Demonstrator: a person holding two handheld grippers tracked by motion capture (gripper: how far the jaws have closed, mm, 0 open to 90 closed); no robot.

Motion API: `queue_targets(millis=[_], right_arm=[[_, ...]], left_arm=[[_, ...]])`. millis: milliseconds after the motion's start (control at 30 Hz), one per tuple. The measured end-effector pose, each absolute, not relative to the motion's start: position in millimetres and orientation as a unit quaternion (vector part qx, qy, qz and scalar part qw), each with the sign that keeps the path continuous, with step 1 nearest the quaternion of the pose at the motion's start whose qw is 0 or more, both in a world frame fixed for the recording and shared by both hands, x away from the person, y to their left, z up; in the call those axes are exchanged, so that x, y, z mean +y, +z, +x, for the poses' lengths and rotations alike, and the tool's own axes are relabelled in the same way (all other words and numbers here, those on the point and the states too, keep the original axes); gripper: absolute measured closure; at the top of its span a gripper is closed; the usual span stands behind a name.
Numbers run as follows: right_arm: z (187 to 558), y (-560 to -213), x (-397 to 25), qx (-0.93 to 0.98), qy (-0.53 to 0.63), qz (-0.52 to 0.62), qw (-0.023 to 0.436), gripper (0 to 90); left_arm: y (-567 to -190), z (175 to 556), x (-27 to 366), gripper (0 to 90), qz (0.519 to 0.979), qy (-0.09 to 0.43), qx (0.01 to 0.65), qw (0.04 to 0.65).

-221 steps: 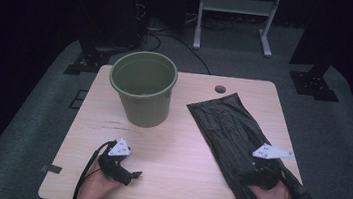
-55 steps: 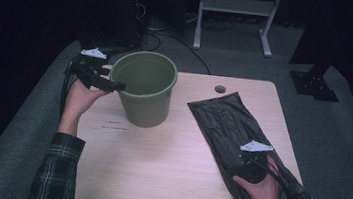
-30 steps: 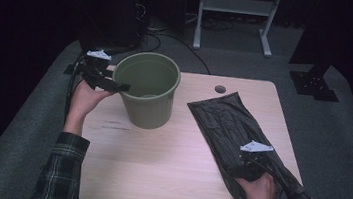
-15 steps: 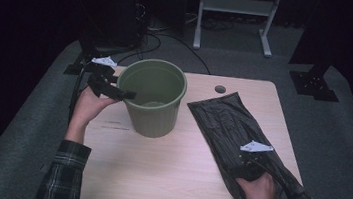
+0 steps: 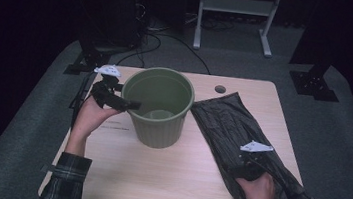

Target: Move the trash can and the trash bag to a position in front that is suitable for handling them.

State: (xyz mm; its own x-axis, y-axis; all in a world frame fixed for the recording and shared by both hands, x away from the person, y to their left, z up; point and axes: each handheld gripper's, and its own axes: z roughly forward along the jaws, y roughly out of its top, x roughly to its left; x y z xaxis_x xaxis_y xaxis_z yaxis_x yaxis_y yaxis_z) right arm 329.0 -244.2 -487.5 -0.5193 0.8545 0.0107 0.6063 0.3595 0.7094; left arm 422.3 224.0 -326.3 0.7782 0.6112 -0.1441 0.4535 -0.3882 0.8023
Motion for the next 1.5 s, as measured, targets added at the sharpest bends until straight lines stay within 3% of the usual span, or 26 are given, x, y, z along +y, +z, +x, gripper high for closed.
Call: queue_targets(millis=[833,1500], right_arm=[[329,-487,-244,0.804,0.337,0.454,0.184,0.0],[329,-487,-244,0.804,0.337,0.454,0.184,0.0]], left_arm=[[-329,349,185,0.0,0.843,0.069,0.277,0.455],[-328,331,172,0.0,0.850,0.062,0.261,0.453]])
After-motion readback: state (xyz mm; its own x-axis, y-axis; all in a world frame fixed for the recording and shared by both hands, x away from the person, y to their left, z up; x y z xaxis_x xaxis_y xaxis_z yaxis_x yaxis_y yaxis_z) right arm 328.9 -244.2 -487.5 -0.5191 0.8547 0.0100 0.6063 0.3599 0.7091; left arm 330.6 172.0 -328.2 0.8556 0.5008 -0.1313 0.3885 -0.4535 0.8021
